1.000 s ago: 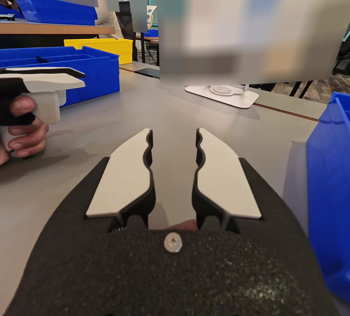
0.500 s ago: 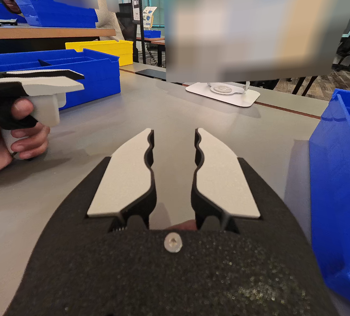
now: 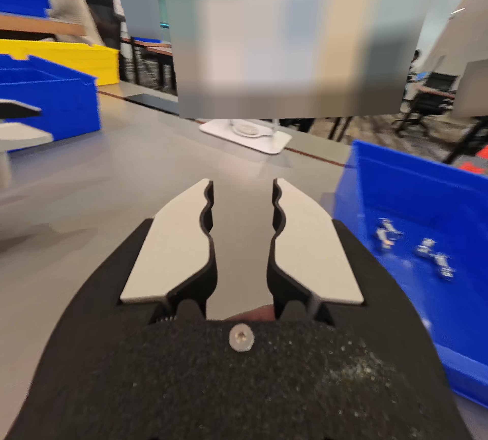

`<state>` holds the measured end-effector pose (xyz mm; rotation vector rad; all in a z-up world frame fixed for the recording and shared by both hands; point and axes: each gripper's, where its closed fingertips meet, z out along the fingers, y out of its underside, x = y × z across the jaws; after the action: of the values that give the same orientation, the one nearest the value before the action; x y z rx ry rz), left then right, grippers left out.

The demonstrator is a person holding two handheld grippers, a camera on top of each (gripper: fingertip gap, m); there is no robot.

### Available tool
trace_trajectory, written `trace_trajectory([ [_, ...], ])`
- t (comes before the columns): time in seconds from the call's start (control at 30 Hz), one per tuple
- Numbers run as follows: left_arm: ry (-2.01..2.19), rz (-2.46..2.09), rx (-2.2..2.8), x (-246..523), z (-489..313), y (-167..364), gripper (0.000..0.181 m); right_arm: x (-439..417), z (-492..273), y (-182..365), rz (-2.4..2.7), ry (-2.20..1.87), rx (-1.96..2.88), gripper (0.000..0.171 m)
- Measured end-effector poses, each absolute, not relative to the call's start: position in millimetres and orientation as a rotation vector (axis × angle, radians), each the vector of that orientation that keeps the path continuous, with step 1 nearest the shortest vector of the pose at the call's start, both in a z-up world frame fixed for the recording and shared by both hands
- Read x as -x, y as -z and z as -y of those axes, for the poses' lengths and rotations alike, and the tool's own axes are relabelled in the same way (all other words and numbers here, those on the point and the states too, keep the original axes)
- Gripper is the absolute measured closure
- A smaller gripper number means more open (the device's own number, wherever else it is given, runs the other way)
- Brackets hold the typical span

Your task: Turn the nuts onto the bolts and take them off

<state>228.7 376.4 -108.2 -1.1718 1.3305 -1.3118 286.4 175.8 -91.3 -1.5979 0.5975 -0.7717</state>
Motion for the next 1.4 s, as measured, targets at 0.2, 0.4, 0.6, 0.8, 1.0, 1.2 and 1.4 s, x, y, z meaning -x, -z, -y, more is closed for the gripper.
trace_trajectory([
  [0.2,1.273,-1.362,1.158,-230,-372,111,0.111,-310,-103,82,-0.840,0.962,1.593,0.124],
  [0.4,1.303,-1.314,1.183,-218,-382,97,0.120,-309,-110,106,-0.862,0.894,1.649,0.124],
  [0.6,0.950,-1.131,1.297,-127,-508,45,0.114,-291,-142,117,-0.758,0.811,1.688,0.125],
  [0.8,0.597,-0.918,1.672,-32,-695,99,0.112,-282,-170,130,-0.716,0.700,1.721,0.125],
  [1.0,0.754,-0.917,1.848,-49,-745,139,0.119,-278,-181,127,-0.693,0.675,1.725,0.126],
  [1.2,0.776,-1.053,1.852,-65,-722,149,0.174,-274,-186,127,-0.691,0.659,1.733,0.128],
  [1.4,0.768,-1.051,1.846,-72,-665,149,0.179,-269,-206,132,-0.678,0.582,1.762,0.128],
])
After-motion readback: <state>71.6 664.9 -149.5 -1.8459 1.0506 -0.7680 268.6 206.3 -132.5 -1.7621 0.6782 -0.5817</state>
